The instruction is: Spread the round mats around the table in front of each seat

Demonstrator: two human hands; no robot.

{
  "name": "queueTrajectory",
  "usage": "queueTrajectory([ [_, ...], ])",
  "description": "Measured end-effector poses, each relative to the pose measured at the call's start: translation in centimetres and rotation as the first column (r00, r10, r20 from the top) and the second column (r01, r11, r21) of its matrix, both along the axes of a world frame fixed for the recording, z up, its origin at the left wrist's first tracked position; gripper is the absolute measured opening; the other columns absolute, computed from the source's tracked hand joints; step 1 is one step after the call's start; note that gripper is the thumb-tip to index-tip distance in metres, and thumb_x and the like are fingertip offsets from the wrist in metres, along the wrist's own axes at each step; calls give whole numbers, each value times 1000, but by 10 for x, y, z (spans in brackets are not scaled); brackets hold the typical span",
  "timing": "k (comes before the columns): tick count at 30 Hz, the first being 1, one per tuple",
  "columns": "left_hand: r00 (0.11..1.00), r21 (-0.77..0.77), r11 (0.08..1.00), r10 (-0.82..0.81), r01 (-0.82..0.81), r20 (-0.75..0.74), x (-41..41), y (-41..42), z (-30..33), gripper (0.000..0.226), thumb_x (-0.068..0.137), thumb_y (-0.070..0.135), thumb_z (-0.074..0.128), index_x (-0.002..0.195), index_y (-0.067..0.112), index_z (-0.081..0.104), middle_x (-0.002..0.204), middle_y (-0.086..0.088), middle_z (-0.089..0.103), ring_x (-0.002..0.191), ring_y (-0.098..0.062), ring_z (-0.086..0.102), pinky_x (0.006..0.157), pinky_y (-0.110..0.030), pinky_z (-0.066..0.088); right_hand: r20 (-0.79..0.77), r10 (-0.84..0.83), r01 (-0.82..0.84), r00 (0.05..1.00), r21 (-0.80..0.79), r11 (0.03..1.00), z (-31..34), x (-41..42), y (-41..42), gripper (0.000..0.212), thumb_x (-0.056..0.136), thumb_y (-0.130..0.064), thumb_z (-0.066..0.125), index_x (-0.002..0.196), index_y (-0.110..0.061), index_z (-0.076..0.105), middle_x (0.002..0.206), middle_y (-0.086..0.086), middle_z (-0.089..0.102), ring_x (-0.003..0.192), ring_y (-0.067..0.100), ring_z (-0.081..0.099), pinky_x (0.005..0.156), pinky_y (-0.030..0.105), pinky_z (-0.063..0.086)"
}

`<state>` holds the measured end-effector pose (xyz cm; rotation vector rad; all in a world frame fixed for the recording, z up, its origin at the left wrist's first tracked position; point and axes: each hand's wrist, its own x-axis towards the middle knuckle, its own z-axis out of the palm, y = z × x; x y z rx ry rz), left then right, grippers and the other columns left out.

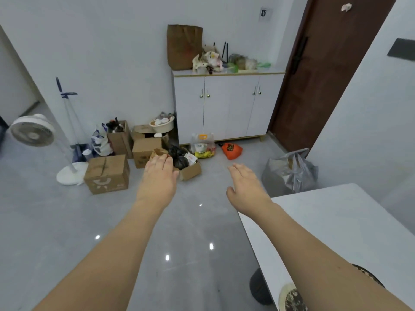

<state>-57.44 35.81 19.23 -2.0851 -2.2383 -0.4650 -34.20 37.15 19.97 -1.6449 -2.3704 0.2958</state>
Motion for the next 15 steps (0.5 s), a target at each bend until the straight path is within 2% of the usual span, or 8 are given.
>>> queueTrajectory([
  [7,997,20,998,-54,55,-50,-2,102,14,50,100,31,39,142,4,38,151,-14,37,141,-30,29,118,-45,23,-51,-28,29,998,30,999,13,-7,90,60,90,-18,44,147,-8,25,157,11,21,145,25,14,119,35,10],
  [15,992,41,991,-122,124,-34,-18,213,29,47,100,29,40,140,5,39,148,-13,41,138,-30,33,117,-44,25,-34,-82,82,996,-4,997,19,-30,187,58,93,-20,42,147,-9,24,157,11,22,145,24,15,120,37,12],
])
